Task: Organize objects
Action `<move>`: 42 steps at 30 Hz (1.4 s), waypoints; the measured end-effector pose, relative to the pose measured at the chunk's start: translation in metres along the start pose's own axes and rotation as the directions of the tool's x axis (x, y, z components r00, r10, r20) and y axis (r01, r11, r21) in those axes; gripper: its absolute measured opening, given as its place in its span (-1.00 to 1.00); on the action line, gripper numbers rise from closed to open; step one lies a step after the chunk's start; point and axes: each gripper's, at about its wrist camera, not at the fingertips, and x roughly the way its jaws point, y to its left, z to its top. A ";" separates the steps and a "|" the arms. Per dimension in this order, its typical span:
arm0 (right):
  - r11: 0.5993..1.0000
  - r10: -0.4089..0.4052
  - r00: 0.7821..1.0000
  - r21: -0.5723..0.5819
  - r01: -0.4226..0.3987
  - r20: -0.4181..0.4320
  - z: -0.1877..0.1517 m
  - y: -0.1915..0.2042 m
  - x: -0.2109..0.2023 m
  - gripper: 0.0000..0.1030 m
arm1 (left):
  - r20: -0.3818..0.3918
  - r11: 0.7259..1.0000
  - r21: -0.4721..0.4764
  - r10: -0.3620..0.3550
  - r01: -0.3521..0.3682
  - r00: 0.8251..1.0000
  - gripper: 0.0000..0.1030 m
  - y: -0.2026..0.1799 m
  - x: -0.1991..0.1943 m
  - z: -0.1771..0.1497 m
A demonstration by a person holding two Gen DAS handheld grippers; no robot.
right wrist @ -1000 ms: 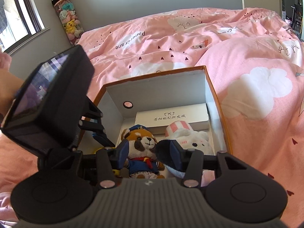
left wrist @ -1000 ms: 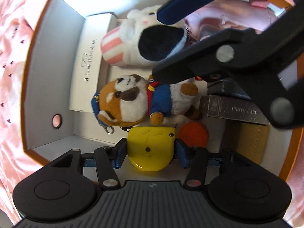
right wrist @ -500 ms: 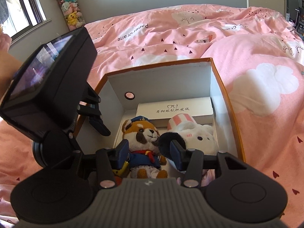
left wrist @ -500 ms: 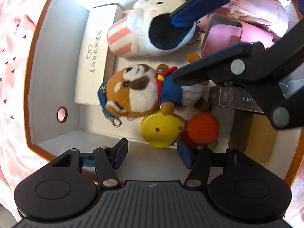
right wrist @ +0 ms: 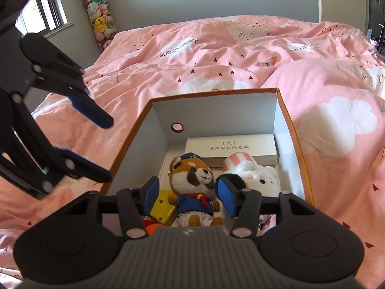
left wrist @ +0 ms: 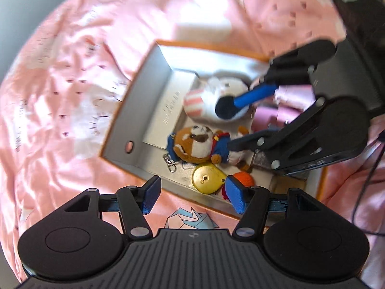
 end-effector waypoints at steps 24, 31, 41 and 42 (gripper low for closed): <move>0.994 -0.071 0.971 -0.065 0.088 0.226 -0.031 0.029 -0.088 0.29 | 0.277 0.652 -0.745 0.496 -0.142 0.823 0.44 -0.086 -0.083 -0.076; 0.993 -0.101 0.962 -0.035 0.113 0.253 -0.053 0.034 -0.108 0.55 | 0.274 0.617 -0.767 0.561 -0.174 0.782 0.65 -0.110 -0.087 -0.080; 0.981 -0.183 0.948 -0.015 0.194 0.259 -0.082 0.035 -0.115 0.69 | 0.239 0.590 -0.795 0.520 -0.142 0.820 0.71 -0.117 -0.079 -0.095; 0.977 -0.198 0.945 -0.026 0.211 0.262 -0.084 0.036 -0.115 0.69 | 0.237 0.587 -0.799 0.502 -0.126 0.832 0.71 -0.118 -0.077 -0.097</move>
